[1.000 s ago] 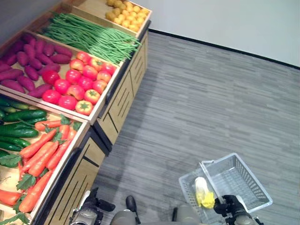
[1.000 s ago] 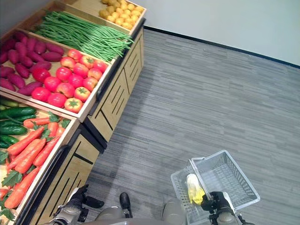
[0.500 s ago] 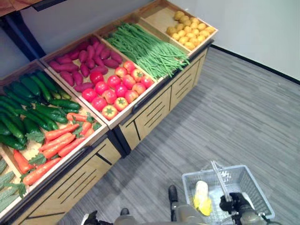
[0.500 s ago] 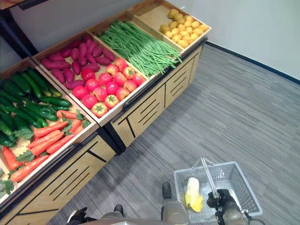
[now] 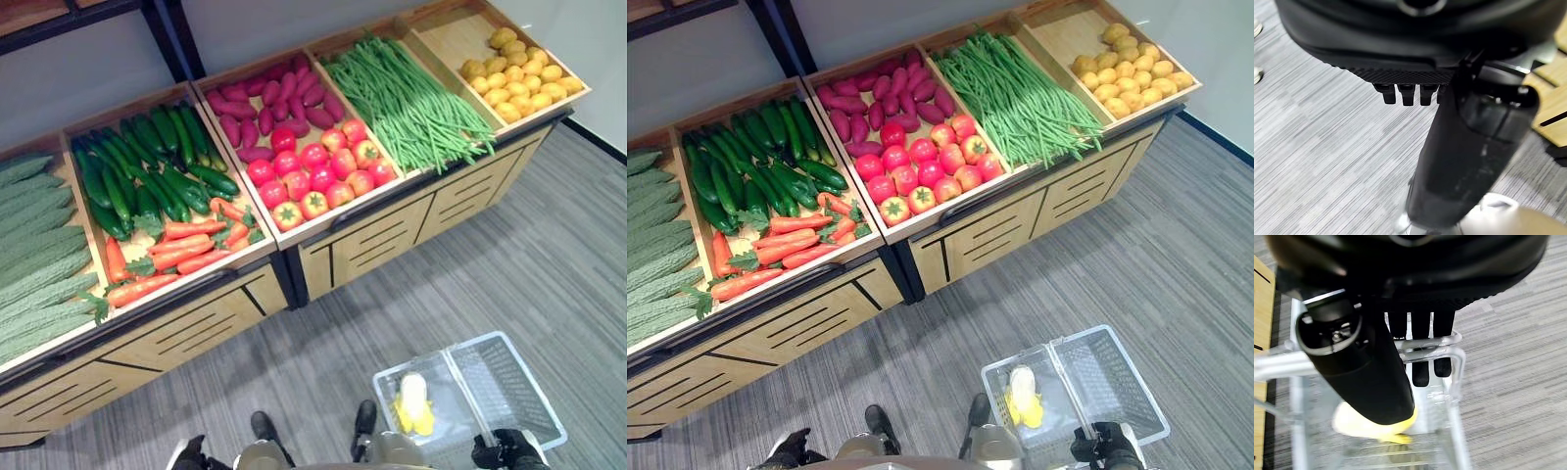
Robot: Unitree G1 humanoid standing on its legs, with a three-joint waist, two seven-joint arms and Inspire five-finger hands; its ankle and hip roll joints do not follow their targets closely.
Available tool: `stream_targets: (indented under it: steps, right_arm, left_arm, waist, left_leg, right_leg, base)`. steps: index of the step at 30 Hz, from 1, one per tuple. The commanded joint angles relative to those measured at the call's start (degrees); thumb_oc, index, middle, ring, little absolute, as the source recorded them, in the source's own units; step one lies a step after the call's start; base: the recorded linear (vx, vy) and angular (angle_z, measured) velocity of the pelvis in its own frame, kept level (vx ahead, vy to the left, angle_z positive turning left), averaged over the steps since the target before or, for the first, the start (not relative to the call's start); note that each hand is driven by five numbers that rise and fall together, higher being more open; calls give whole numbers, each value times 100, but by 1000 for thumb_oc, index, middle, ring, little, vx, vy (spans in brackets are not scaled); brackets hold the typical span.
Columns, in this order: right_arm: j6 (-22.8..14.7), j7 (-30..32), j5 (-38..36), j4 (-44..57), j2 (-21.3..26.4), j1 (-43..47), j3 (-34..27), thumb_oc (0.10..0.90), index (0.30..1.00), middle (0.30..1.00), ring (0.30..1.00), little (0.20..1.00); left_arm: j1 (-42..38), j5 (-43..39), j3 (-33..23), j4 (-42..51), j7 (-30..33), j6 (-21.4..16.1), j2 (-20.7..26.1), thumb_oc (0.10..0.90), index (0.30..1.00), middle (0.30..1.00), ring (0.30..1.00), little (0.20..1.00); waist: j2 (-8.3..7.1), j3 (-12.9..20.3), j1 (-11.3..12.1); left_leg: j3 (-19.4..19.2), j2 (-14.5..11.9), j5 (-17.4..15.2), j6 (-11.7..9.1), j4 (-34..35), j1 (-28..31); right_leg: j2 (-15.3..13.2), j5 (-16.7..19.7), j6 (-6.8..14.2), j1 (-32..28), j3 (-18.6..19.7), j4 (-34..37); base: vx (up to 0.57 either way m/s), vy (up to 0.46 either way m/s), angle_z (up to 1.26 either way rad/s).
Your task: Get the vegetables into the basket
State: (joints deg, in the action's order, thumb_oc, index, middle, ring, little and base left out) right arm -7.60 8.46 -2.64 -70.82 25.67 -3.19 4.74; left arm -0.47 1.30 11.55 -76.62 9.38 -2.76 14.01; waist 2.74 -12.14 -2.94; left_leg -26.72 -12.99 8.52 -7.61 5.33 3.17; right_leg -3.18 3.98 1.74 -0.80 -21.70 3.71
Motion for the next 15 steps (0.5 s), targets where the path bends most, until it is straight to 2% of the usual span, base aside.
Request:
stream_targets:
  steps: [1,9,15]
  right_arm:
    - [-136,181,-160,41,265,33,-197,400,300,300,300,300]
    - [-83,149,16,-6,71,141,-35,400,300,300,300,300]
    - [-57,66,223,-12,40,238,174,400,300,300,300,300]
  left_arm:
    - [-288,200,-173,36,102,-165,237,900,1000,1000,1000,1000]
    - [-236,199,-264,68,85,-203,326,900,1000,1000,1000,1000]
    - [-227,151,-306,108,66,-241,406,900,1000,1000,1000,1000]
  waist:
    - [-237,89,2]
    - [-497,121,170]
    - [-561,50,267]
  left_leg:
    - [9,227,-45,17,-49,71]
    - [-111,594,-378,274,-44,90]
    - [-33,792,-578,448,-33,131]
  right_leg:
    - [-741,-398,653,28,782,-898]
    - [-1074,-46,944,50,951,-823]
    - [-1261,175,1083,315,1115,-1444]
  base:
    - [83,174,-3]
    - [54,158,1]
    - [22,135,-4]
